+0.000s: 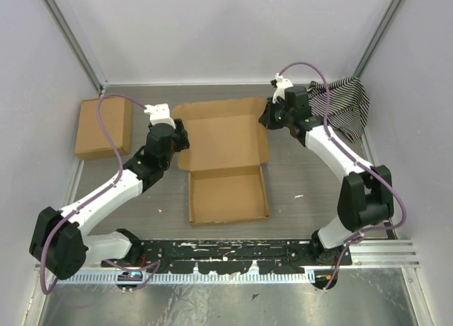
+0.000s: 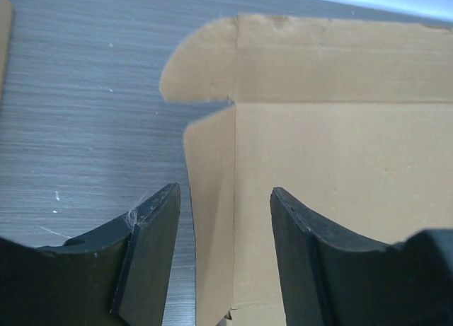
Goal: Fold the paper box
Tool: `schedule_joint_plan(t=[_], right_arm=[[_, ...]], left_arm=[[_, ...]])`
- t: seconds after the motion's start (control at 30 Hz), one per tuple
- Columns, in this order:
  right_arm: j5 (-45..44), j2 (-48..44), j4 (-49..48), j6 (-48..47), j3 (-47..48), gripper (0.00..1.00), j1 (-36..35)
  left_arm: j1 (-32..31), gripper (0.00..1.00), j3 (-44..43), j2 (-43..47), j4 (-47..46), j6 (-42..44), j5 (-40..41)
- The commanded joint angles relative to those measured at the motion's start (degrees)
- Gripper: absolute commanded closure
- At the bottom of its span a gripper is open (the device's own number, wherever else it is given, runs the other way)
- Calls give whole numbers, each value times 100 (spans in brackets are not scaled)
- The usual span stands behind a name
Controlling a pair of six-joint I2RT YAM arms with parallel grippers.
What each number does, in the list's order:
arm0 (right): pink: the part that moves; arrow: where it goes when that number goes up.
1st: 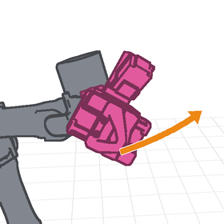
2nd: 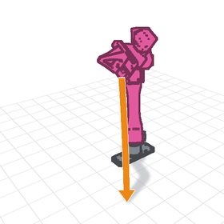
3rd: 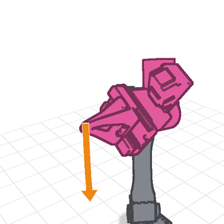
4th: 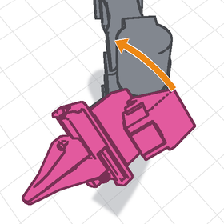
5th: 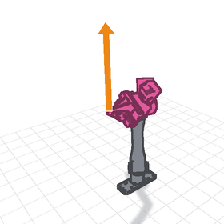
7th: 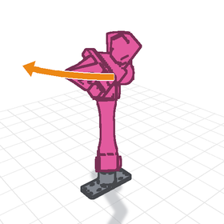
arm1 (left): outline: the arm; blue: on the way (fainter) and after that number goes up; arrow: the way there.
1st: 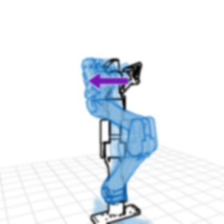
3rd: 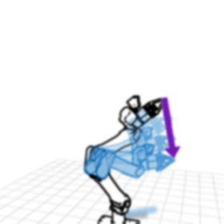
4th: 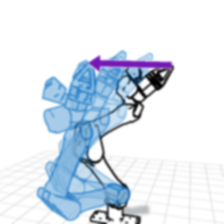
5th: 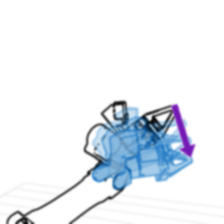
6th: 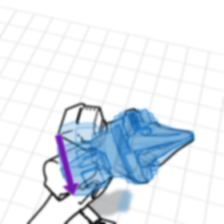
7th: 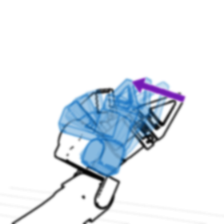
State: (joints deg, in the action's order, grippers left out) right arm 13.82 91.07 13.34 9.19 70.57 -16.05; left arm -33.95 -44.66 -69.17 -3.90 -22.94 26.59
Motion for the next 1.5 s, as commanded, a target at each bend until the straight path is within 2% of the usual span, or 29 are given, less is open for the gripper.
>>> schedule_joint_plan(t=[0.0, 0.07, 0.27, 0.37, 0.47, 0.77, 1.27, 1.37, 1.47], right_arm=[[-18, -654, -1409, -282, -254, 99, -30], [12, -802, -1562, -298, -391, 99, -53], [-202, -1199, -1639, -220, -635, 99, -103], [-344, -1335, -1630, -177, -760, 99, -116], [-445, -1448, -1634, -150, -876, 99, -110], [-319, -1617, -1593, -112, -1013, 98, -111], [-4, -1643, -1337, -134, -989, 98, -109], [13, -1615, -1284, -124, -950, 98, -111], [56, -1519, -1057, -114, -798, 96, -108]], left_arm=[[-8, 38, -993, 86, 1246, -24, 631], [25, 37, -1547, -111, 1904, -26, 721], [132, 44, -3640, -1365, 4305, 2, 82], [136, 47, -4099, -1668, 5004, 41, -418], [135, 49, -4172, -1730, 5308, -3, -669], [267, 48, -4040, -1813, 5230, 202, -18], [420, 53, -4221, -2297, 4568, 324, -709], [437, 61, -4239, -2325, 4524, 323, -838], [442, 81, -4235, -2311, 4466, 338, -948]])
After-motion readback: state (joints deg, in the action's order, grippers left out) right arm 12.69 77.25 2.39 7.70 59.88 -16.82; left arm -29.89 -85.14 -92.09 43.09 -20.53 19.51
